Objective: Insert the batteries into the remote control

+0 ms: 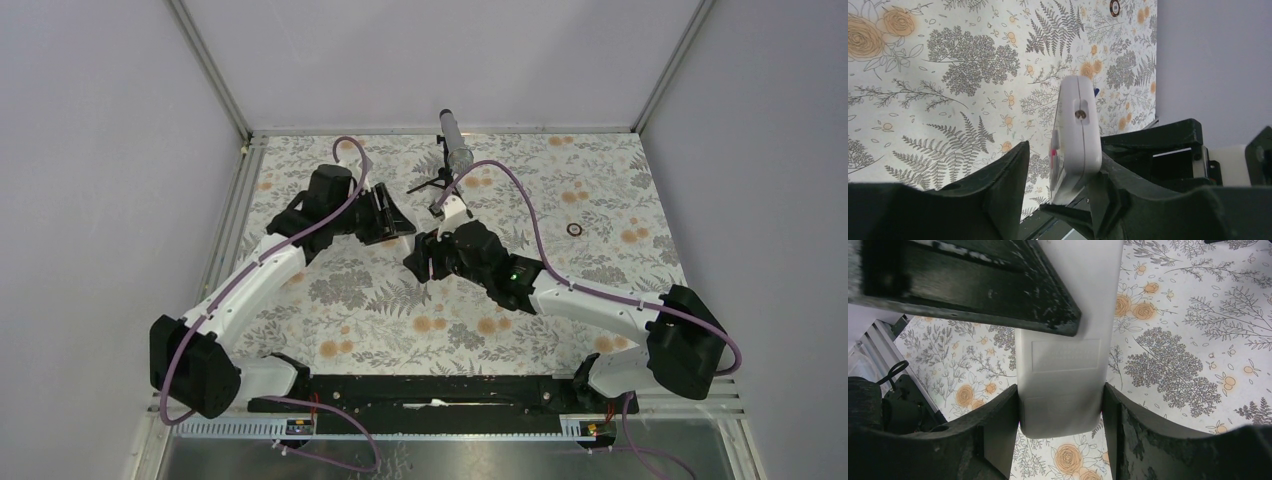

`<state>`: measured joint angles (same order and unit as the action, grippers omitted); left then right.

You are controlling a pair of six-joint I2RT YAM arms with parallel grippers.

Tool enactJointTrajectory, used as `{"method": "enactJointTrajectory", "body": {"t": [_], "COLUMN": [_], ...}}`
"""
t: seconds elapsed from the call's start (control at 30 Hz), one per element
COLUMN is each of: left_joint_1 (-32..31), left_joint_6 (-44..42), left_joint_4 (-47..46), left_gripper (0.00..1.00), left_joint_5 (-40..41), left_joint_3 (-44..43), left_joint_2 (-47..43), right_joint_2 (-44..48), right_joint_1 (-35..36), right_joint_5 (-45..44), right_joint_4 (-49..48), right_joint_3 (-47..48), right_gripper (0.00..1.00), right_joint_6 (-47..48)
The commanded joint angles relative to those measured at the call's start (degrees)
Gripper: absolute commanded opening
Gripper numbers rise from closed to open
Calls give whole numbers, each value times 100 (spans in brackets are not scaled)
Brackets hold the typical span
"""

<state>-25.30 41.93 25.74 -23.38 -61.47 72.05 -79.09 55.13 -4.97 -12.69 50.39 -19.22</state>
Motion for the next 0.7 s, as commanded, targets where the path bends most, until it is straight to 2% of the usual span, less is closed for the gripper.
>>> {"method": "enactJointTrajectory", "body": {"t": [0.0, 0.17, 0.23, 0.27, 0.33, 0.4, 0.43, 0.57, 0.67], "left_joint_1": [-10, 14, 31, 45, 95, 219, 331, 858, 1169], "left_joint_6": [225, 195, 185, 179, 147, 94, 86, 111, 129], "left_joint_4": [-394, -425, -433, -448, -484, -527, -581, -1055, -1357], "left_gripper": [45, 31, 21, 13, 0, 0, 0, 0, 0], "left_joint_5": [-325, -386, -407, -448, -573, -709, -763, -1201, -1539], "left_joint_3": [-103, -145, -137, -122, -103, -92, -55, 220, 320], "left_joint_2": [142, 154, 147, 148, 138, 94, 36, -320, -558], "right_joint_2": [6, -10, 9, 21, 60, 173, 277, 892, 1223], "right_joint_1": [50, 50, 50, 50, 48, 43, 41, 13, -169], "right_joint_5": [191, 260, 239, 217, 172, 36, 21, 187, 432], "right_joint_4": [-436, -394, -388, -378, -337, -318, -372, -727, -874], "right_joint_3": [231, 228, 199, 184, 163, 91, 23, -321, -427], "right_gripper": [44, 44, 45, 48, 65, 90, 97, 100, 100], "right_joint_6": [116, 81, 43, -1, -128, -243, -275, -464, -1062]}}
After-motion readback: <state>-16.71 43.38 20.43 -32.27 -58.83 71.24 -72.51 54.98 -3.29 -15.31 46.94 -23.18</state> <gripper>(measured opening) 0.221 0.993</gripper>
